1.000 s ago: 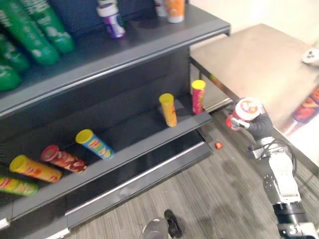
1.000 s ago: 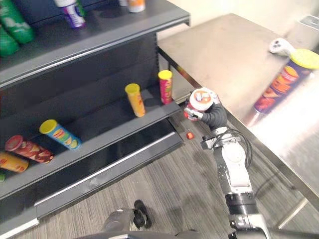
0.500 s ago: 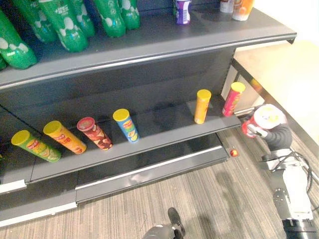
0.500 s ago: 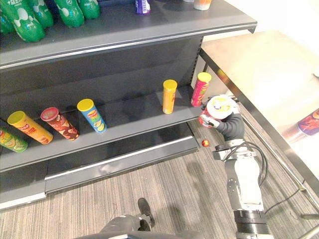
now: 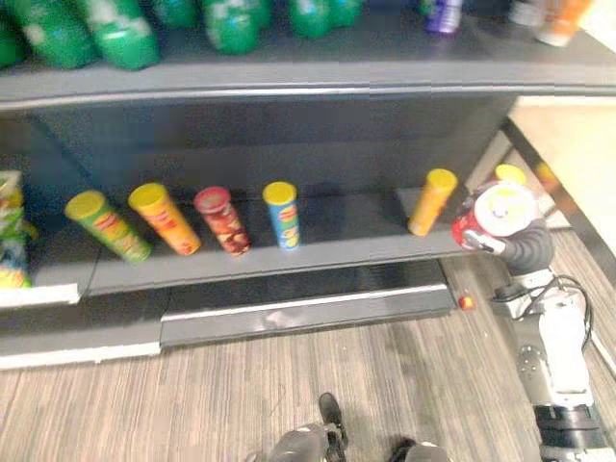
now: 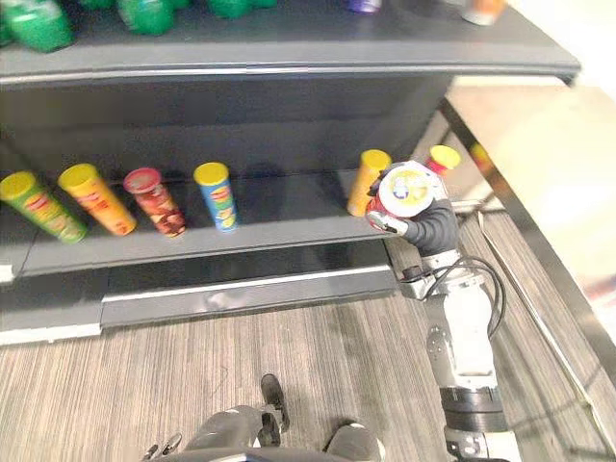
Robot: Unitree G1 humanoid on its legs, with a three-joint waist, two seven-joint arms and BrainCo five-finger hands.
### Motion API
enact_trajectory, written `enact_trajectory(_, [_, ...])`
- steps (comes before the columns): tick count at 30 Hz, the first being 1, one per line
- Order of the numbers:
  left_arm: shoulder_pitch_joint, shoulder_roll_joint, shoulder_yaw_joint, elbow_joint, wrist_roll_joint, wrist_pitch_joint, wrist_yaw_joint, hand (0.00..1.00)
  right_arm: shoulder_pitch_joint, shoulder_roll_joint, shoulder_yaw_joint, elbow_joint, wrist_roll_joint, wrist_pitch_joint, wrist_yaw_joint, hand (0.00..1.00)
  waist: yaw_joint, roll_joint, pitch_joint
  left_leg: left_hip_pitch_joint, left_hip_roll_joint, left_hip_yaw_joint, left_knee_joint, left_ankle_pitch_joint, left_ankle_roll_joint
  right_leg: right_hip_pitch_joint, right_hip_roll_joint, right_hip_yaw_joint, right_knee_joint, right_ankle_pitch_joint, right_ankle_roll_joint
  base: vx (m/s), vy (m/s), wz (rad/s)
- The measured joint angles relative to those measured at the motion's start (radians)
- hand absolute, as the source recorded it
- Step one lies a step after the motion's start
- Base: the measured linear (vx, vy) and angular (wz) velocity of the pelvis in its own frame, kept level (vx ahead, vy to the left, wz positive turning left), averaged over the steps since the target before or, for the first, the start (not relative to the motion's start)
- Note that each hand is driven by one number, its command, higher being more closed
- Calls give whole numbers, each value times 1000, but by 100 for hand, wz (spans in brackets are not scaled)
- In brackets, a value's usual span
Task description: Put the gum and the chips on the shelf.
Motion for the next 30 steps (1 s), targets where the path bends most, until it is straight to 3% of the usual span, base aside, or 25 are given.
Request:
enact_trajectory(2, [-24, 15, -14, 13, 2, 27, 1, 0, 26, -4, -10, 1, -25, -10, -30, 100, 2, 8, 4, 6, -20, -117, 5, -3, 4, -49, 63, 190, 82, -18, 47, 82, -57, 158])
enact_trajectory(3, [-28, 19, -14, 15, 0, 32, 2, 0, 30, -4, -10, 2, -30, -13, -31, 100, 1, 12, 5, 6, -20, -137, 3, -3, 4, -63, 74, 224, 99, -14, 58, 87, -31, 164])
enact_trajectory(4, [-29, 28, -12, 18, -1, 38, 1, 0, 31, -4, -10, 1, -35, -19, -33, 100, -1, 15, 5, 7, -21, -159, -3, -6, 0, -69, 86, 253, 99, 12, 101, 122, -27, 164])
enact_trajectory(5, [-29, 44, -3, 28, -1, 40, 0, 0, 22, 11, -12, 9, -34, -30, -37, 100, -2, -31, 7, -7, -32, -152, 58, -21, -15, -77, 37, 251, 45, 56, 158, 148, -49, 145])
enact_trajectory(6, [-23, 52, 8, 27, -1, 38, 0, 0, 3, 18, -11, 10, -34, -30, -40, 100, 5, -43, 5, -31, -28, -172, 148, -9, 41, -77, 11, 242, 30, 67, 176, 150, -108, 87])
enact_trajectory(7, [-30, 54, 25, 47, -1, 44, 6, 0, -38, 35, -6, 29, -30, -32, -41, 100, 31, -66, 14, -44, -46, -188, 185, -63, 26, -70, -16, 248, -7, 83, 208, 108, -123, 43])
enact_trajectory(8, [-24, 51, 27, 46, -1, 44, 7, 0, -58, 37, 2, 50, -29, -31, -40, 100, 34, -63, 10, -41, -39, -208, 191, -66, 18, -43, -7, 233, -38, 94, 216, 97, -152, 33])
enact_trajectory(10, [-12, 26, 28, 43, -3, 38, 10, 0, -95, 37, 14, 55, -25, -28, -41, 100, 55, -54, 9, -35, -20, -213, 171, -64, 5, 1, 27, 221, -138, 124, 196, 70, -134, -2])
enact_trajectory(14, [-15, -10, 31, 35, -1, 32, 29, 0, -94, 36, 30, 54, -16, 6, -44, 100, 45, -39, 1, -23, 3, -211, 124, -43, -26, 29, 55, 217, -225, 178, 187, 42, -105, -11])
enact_trajectory(22, [-15, -21, 30, 8, 10, 6, 27, 0, -53, 31, 25, 46, -6, 21, -29, 100, 7, -19, -18, 89, 19, -207, -51, 40, -62, 52, 75, 219, -231, 174, 181, 62, -91, -6])
enact_trajectory(30, [-15, -19, 28, 8, 71, -10, 16, 0, -35, 31, 16, 45, 3, 52, -30, 100, -6, -6, -38, 149, 18, -176, -136, 69, -69, 59, 77, 247, -230, 173, 182, -18, -3, -13])
